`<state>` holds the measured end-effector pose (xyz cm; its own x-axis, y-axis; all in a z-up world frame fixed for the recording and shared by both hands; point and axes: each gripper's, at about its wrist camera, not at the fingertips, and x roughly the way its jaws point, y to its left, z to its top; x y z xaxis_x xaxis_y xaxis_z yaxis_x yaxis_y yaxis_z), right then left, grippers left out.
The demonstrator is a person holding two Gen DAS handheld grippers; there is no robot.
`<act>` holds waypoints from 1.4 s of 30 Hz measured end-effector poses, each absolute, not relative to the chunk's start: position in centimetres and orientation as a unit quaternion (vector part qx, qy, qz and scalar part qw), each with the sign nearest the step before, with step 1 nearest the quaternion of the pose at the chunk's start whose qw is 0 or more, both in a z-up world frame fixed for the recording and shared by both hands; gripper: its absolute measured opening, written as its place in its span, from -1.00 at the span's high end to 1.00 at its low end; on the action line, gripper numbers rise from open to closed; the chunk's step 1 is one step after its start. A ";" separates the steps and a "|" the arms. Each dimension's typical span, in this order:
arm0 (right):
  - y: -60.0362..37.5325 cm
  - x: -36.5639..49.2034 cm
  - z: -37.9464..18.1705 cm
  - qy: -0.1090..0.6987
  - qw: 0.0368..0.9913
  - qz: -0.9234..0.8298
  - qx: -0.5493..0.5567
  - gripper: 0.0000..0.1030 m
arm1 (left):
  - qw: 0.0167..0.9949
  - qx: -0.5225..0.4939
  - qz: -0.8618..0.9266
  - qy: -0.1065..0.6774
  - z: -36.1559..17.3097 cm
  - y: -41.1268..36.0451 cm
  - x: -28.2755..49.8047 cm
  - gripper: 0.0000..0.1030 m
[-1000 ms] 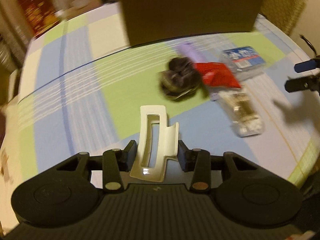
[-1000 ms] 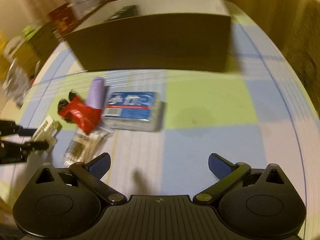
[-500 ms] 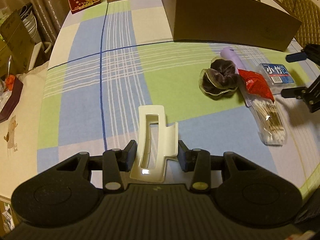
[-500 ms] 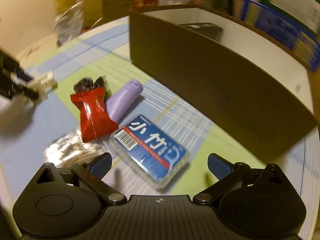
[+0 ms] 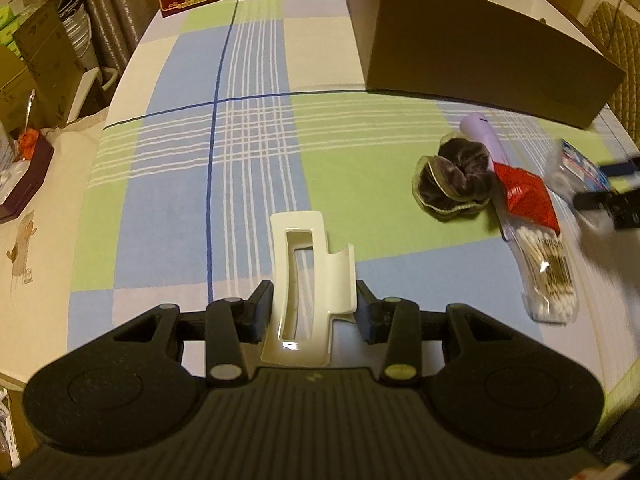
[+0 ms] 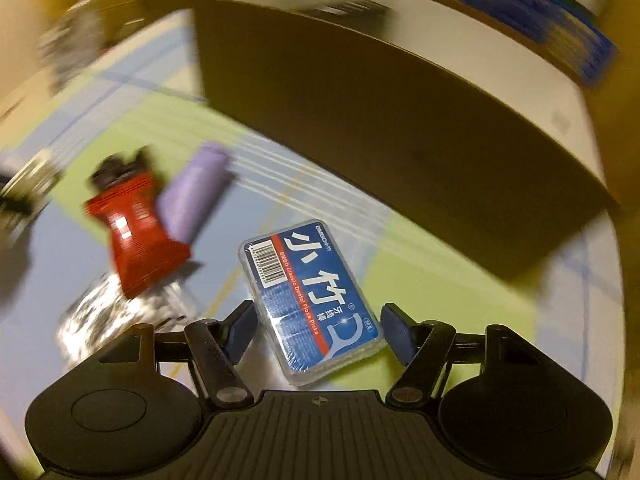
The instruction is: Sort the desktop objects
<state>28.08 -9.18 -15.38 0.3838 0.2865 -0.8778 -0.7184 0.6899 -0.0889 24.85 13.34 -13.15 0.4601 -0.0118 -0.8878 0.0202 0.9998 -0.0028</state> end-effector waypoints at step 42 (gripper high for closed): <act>-13.6 22.3 -14.6 0.477 0.804 0.315 -0.166 -0.11 | 0.859 0.035 -0.072 0.506 -11.6 6.7 24.0 0.30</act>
